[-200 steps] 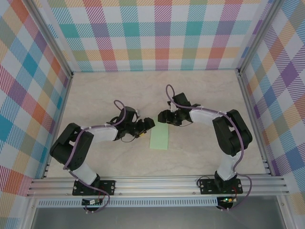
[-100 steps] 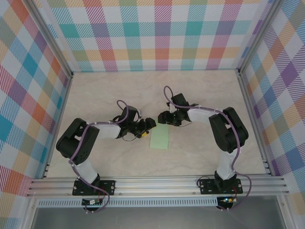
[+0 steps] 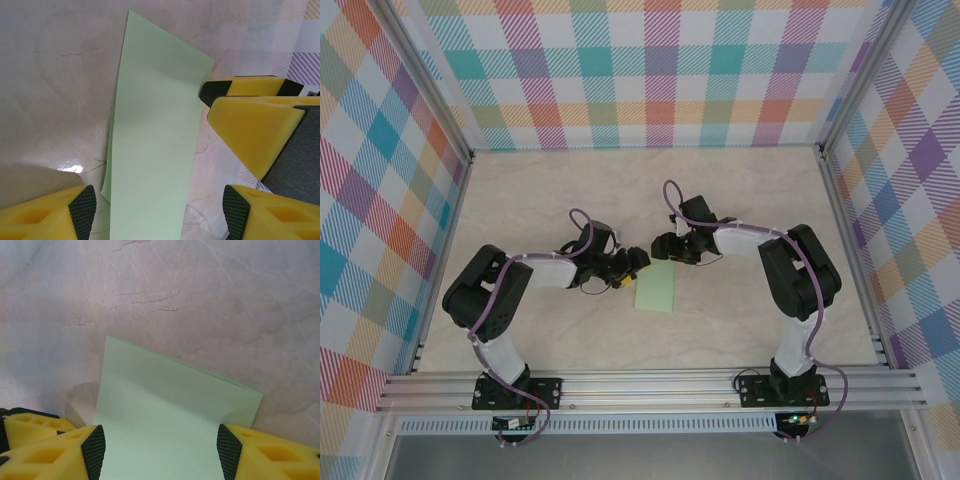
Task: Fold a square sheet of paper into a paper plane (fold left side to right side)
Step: Third fold the triangle at the center of the table.
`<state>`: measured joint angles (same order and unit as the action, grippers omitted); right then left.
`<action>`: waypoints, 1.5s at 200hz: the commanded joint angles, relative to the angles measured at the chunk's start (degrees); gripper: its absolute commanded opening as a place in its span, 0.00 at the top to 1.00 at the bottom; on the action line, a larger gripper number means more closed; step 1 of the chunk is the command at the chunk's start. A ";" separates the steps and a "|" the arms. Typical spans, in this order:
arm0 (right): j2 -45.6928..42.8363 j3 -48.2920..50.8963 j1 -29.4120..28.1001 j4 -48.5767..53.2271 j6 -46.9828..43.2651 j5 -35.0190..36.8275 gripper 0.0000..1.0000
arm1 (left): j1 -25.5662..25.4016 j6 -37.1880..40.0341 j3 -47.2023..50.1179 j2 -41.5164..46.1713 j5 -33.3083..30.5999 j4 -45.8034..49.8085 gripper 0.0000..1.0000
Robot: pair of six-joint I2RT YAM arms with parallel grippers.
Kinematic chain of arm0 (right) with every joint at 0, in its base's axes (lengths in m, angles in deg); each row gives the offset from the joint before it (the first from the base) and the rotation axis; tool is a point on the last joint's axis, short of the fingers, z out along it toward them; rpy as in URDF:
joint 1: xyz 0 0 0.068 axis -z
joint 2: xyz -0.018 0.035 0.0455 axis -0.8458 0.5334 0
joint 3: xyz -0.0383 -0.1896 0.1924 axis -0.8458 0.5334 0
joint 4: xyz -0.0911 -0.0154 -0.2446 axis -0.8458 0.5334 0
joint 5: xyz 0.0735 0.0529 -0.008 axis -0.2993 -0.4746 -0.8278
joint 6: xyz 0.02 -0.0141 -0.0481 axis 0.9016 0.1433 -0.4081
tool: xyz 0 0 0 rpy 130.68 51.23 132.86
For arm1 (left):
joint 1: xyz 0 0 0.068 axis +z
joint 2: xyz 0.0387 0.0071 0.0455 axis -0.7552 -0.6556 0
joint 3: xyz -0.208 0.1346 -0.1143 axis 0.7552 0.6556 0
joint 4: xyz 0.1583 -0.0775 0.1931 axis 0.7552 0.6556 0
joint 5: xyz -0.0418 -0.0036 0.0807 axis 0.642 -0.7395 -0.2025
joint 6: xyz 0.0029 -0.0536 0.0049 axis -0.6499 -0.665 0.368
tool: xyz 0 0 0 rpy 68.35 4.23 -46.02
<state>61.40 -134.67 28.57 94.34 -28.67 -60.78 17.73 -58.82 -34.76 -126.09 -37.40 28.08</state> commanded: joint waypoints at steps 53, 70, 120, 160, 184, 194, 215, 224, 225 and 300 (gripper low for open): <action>-1.25 -0.96 0.36 0.36 -1.37 -0.66 0.37 | -2.35 0.15 -0.05 0.25 -0.37 1.78 0.39; -1.58 -1.10 0.35 0.52 -1.60 -0.41 0.37 | -2.51 0.16 0.25 0.62 -0.60 2.13 0.43; -5.22 -0.89 0.36 0.83 -3.72 1.62 0.31 | -2.88 -0.11 0.20 0.74 -1.43 3.50 0.66; -13.44 4.31 0.36 0.49 -7.29 6.34 0.18 | -3.29 -0.76 0.06 0.72 -1.86 3.58 0.81; -20.45 10.51 0.13 -1.15 -8.99 6.38 0.17 | -3.58 -1.24 -0.14 0.69 -1.99 3.83 0.86; -23.89 13.56 -0.73 -2.02 -9.95 6.74 0.17 | -3.67 -1.36 -0.17 0.78 -2.17 3.98 0.88; -31.46 20.93 -4.39 -3.08 -12.22 9.61 0.15 | -3.85 -1.68 -0.38 0.79 -2.72 4.45 0.91; -34.40 23.88 -6.83 -3.29 -12.96 11.49 0.15 | -3.90 -1.84 -0.46 0.82 -2.87 4.55 0.93; -34.73 24.16 -7.15 -3.33 -13.04 11.70 0.15 | -3.87 -1.85 -0.47 0.80 -2.90 4.55 0.93; -34.48 29.69 -35.43 -5.46 -20.64 37.90 0.04 | -4.37 -2.05 -0.51 1.45 -3.28 5.52 0.97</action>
<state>21.87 -103.18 -1.15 91.45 -44.60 -34.53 14.19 -60.74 -34.71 -126.09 -40.16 31.73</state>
